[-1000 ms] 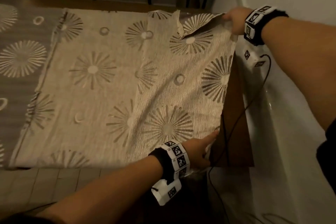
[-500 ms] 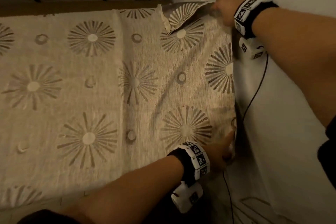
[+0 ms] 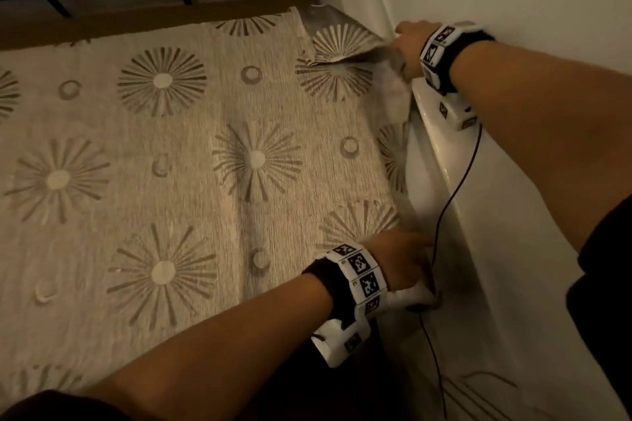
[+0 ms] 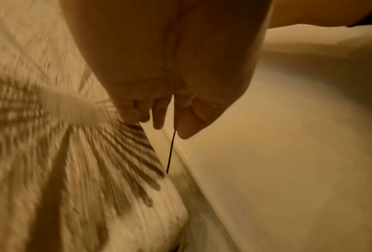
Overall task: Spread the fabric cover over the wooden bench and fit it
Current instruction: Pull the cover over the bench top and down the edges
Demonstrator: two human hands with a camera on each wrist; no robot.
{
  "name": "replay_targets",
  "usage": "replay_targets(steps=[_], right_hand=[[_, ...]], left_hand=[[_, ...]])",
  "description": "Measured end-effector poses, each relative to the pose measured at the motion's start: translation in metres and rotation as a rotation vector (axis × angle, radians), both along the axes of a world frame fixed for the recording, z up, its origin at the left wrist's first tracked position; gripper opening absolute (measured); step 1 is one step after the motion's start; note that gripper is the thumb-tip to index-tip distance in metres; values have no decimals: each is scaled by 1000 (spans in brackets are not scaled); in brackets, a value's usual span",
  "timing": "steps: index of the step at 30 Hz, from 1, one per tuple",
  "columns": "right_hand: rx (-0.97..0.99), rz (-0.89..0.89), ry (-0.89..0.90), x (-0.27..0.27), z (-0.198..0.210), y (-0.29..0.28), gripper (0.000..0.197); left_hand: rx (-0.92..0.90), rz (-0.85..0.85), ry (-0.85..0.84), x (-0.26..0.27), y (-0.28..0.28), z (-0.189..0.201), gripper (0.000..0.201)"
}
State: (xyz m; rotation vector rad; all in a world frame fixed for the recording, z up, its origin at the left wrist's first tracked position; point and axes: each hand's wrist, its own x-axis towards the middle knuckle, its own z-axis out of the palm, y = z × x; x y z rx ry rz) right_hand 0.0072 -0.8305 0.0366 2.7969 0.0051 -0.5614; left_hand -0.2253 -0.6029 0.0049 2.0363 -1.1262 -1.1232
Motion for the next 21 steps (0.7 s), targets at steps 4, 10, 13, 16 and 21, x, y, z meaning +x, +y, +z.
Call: replay_targets(steps=[4, 10, 13, 16, 21], right_hand=[[163, -150, 89, -26, -14, 18, 54], [311, -225, 187, -99, -19, 39, 39], [346, -307, 206, -145, -14, 47, 40], [469, -444, 224, -202, -15, 57, 38], [618, -711, 323, -298, -35, 73, 36]], left_hand=[[-21, -17, -347, 25, 14, -13, 51], [311, -378, -408, 59, 29, -15, 78], [331, -409, -518, 50, 25, -10, 80], [304, -406, -666, 32, 16, -2, 73], [191, -627, -697, -3, -14, -3, 64]])
